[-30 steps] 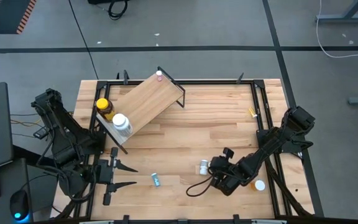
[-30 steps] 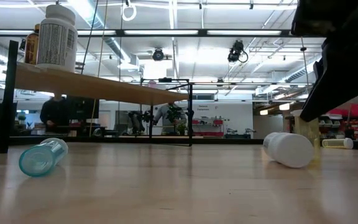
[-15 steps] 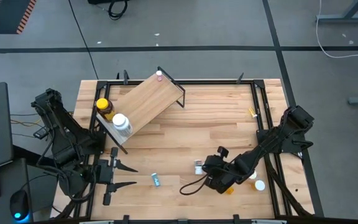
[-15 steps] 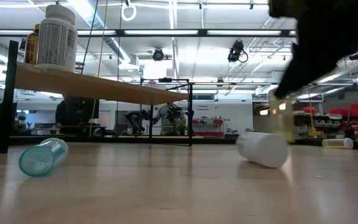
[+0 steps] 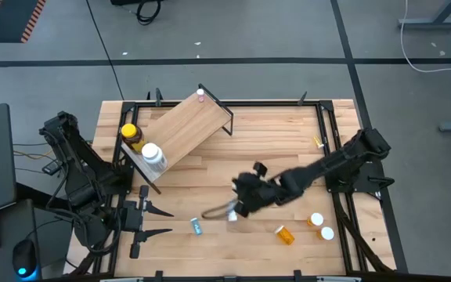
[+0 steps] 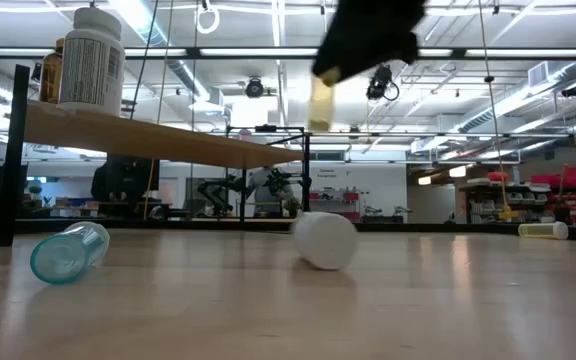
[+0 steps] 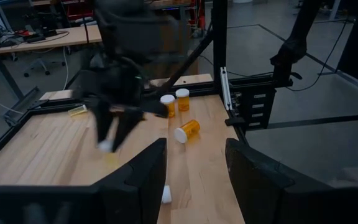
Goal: Pick and place medicine bottles onto shelf by color
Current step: Put the bottom small yellow pill bottle on the shelf
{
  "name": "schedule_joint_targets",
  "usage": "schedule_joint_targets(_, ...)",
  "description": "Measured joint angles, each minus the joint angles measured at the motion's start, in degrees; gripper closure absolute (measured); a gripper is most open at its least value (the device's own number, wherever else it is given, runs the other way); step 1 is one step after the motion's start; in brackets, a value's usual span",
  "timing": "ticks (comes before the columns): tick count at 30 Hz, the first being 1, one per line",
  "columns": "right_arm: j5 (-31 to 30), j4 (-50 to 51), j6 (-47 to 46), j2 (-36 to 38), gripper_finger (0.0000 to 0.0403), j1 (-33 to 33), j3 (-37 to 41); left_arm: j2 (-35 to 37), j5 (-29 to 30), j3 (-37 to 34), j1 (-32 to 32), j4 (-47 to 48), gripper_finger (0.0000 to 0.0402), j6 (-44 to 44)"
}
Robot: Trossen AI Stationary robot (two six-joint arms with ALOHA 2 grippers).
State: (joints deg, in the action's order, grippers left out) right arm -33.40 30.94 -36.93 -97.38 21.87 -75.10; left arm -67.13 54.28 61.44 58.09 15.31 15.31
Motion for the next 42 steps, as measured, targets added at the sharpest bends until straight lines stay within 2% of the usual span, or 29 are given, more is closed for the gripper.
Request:
schedule_joint_targets(10,3.3,-4.6,13.1,0.0,0.0263,-12.7,-9.2,0.0,0.0,0.0,0.0,0.0,0.0230,-0.1)
schedule_joint_targets(19,9.4,-6.0,16.5,0.0,0.0263,-23.2,-14.7,0.0,0.0,0.0,0.0,0.0,0.0230,-1.0)
schedule_joint_targets(29,13.3,-6.8,19.3,0.0,0.0263,-30.3,-15.0,0.0,0.2,0.0,-0.1,-0.8,0.0230,-1.4)
schedule_joint_targets(37,17.5,-7.4,22.3,-0.1,0.0263,-35.4,-15.0,0.0,4.7,0.0,-0.1,-1.0,0.0230,-1.8)
schedule_joint_targets(42,20.2,-11.5,24.8,-0.6,0.0263,-38.3,-15.0,0.0,7.4,0.0,-0.1,-2.2,0.0230,-5.5)
